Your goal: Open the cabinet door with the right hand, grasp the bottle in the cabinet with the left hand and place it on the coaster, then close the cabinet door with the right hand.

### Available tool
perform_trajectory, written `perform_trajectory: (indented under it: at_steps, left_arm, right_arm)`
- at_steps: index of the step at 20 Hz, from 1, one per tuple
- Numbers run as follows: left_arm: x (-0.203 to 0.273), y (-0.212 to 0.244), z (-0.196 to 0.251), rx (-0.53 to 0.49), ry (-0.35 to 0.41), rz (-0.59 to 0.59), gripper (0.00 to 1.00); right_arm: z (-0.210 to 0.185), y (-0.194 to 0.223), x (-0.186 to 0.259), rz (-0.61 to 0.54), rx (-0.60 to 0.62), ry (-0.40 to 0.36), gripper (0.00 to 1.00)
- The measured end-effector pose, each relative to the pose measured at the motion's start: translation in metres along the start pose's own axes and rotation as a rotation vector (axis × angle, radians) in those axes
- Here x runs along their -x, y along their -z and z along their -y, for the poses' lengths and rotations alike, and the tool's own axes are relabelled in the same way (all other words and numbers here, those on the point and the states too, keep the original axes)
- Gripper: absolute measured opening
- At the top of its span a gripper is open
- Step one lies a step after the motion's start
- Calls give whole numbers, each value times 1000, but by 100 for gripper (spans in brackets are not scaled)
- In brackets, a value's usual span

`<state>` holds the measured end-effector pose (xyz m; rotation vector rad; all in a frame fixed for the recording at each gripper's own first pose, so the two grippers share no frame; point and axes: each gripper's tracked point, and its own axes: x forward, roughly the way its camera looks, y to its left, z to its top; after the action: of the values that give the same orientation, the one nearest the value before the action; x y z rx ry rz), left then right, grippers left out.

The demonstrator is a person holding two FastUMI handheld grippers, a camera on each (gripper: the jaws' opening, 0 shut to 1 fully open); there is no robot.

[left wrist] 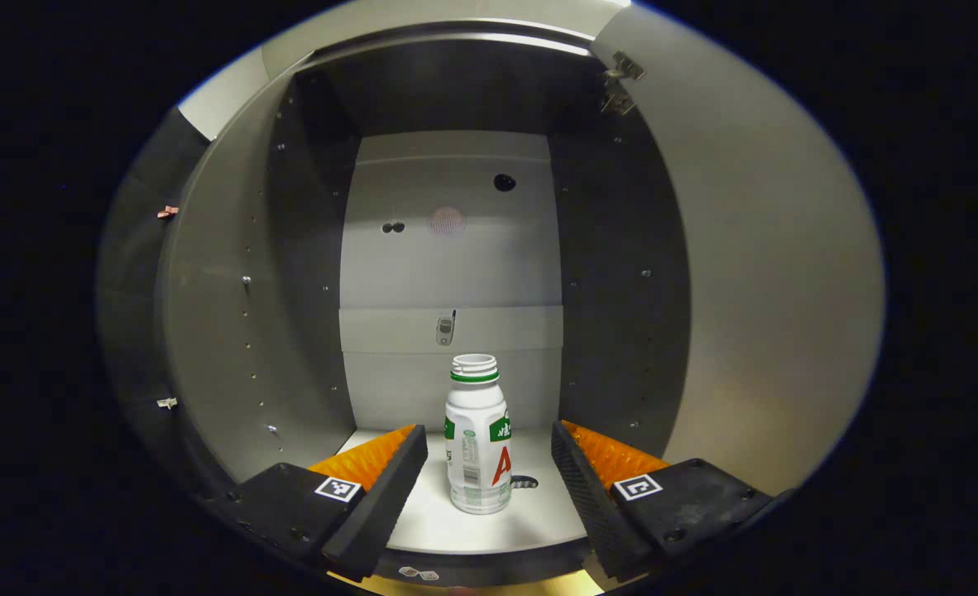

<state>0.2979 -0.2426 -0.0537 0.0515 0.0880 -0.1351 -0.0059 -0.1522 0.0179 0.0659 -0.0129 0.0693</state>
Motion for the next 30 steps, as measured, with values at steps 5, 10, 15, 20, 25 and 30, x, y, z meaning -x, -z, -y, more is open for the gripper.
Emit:
perform_trajectory:
  at_steps: [5, 10, 15, 20, 25, 30]
  left_arm:
    - [-43, 14, -10, -27, -48, -15, 95]
    - [-73, 35, -12, -33, -63, -42, 95]
    - [-82, 42, -14, -29, -81, -40, 75]
    - [-66, 30, -22, -37, -84, -32, 72]
    - [-22, 12, -37, -29, -73, -6, 72]
    - [28, 4, -65, -11, -72, 5, 73]
  right_arm:
    - [5, 0, -1, 12, -25, -23, 99]
    - [6, 2, -1, 0, -52, -35, 94]
    - [6, 2, -1, -3, -54, -21, 99]
    - [2, 0, 4, -8, -59, -11, 98]
    - [-18, -4, 20, 4, -47, -29, 98]
    - [-36, -3, 29, -12, -28, 11, 97]
